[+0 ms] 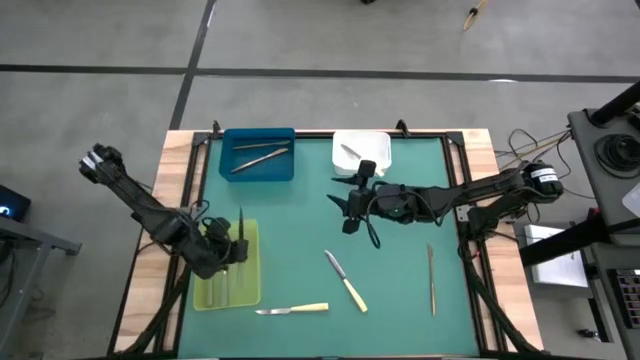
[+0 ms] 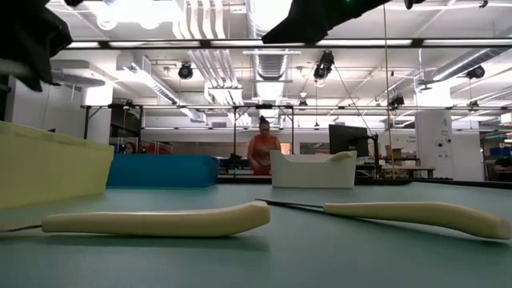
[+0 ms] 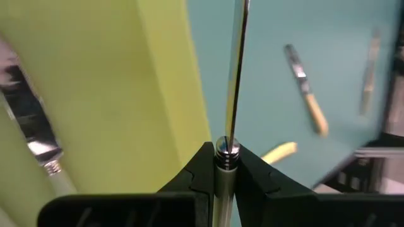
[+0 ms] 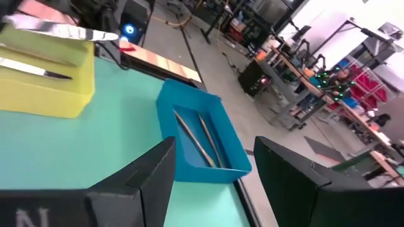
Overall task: Sort silverware by color (type)
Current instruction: Put the green knife into the green bin
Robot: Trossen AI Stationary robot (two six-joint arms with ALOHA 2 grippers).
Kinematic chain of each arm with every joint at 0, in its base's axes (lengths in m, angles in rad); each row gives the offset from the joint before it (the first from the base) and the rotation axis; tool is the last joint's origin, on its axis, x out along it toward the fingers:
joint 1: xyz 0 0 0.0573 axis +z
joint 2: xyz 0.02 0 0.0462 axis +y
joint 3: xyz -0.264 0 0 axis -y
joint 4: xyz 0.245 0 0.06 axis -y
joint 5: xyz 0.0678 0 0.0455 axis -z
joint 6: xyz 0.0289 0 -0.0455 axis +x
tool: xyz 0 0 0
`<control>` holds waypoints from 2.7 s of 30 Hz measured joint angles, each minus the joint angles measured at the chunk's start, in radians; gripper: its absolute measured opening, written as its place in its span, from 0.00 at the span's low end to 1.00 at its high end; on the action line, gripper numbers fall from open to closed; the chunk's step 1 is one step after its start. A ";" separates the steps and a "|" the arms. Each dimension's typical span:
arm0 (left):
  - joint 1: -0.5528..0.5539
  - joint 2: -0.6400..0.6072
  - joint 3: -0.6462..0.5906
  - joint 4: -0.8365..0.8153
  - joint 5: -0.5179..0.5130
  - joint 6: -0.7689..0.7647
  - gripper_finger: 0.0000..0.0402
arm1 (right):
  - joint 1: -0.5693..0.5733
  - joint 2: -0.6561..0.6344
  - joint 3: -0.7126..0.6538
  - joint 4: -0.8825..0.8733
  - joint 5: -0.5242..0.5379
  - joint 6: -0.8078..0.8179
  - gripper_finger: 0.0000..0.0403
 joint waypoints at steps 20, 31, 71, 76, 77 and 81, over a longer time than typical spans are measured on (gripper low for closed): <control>-0.003 0.268 0.000 0.063 0.176 -0.068 0.05 | -0.040 0.001 -0.002 -0.005 0.005 -0.012 0.51; -0.003 0.317 0.000 0.073 0.236 -0.082 0.07 | -0.040 0.002 -0.002 -0.005 0.005 -0.010 0.51; -0.003 0.269 0.021 0.089 0.200 0.065 0.21 | -0.040 0.002 -0.003 -0.006 0.005 -0.012 0.51; 0.005 0.220 0.023 0.061 0.137 0.168 0.12 | -0.040 0.002 -0.003 -0.005 0.004 -0.012 0.51; 0.009 0.213 0.021 0.061 0.124 0.192 0.09 | -0.040 0.002 -0.003 -0.005 0.004 -0.013 0.51; 0.026 0.199 0.007 0.055 0.087 0.320 0.01 | -0.040 0.002 -0.003 -0.005 0.005 -0.013 0.51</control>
